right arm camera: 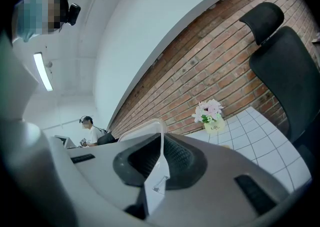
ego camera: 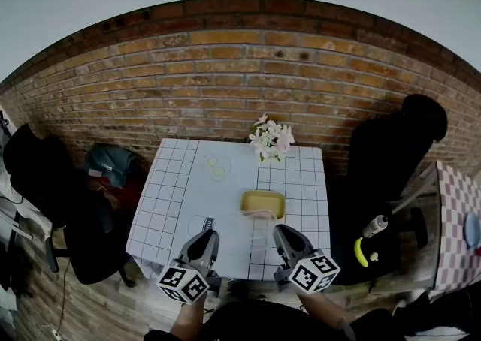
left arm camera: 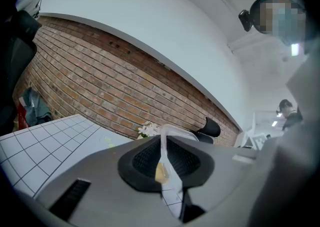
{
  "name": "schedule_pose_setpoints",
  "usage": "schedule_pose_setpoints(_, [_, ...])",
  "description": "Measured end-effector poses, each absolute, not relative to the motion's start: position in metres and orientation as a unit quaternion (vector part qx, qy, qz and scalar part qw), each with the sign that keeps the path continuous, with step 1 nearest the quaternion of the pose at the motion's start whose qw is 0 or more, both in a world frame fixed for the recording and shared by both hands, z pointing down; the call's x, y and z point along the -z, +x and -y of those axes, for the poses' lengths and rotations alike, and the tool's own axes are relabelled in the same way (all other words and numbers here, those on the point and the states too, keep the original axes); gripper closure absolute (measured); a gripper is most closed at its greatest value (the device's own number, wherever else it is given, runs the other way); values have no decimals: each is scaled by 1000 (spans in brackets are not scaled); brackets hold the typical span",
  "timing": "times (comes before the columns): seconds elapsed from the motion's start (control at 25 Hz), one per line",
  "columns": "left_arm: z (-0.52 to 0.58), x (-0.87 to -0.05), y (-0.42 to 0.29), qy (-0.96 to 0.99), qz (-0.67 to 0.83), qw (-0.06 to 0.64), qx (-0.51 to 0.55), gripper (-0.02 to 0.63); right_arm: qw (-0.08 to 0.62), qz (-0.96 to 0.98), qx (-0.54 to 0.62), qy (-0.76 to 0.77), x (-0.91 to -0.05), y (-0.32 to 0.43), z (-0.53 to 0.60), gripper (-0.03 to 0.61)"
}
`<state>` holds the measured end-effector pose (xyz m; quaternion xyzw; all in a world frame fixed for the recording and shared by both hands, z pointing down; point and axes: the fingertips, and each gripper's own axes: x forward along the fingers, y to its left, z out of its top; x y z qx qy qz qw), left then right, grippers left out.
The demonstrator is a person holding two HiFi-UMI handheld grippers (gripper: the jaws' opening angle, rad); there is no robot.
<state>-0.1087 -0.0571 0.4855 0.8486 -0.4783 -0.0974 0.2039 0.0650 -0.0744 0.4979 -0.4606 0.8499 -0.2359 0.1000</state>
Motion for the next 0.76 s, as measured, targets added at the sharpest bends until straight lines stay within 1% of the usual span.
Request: schedule_pose_setpoints(0.76, [59, -485, -111, 849, 477, 205, 100, 569, 100, -848, 235, -465, -497, 63, 76, 560])
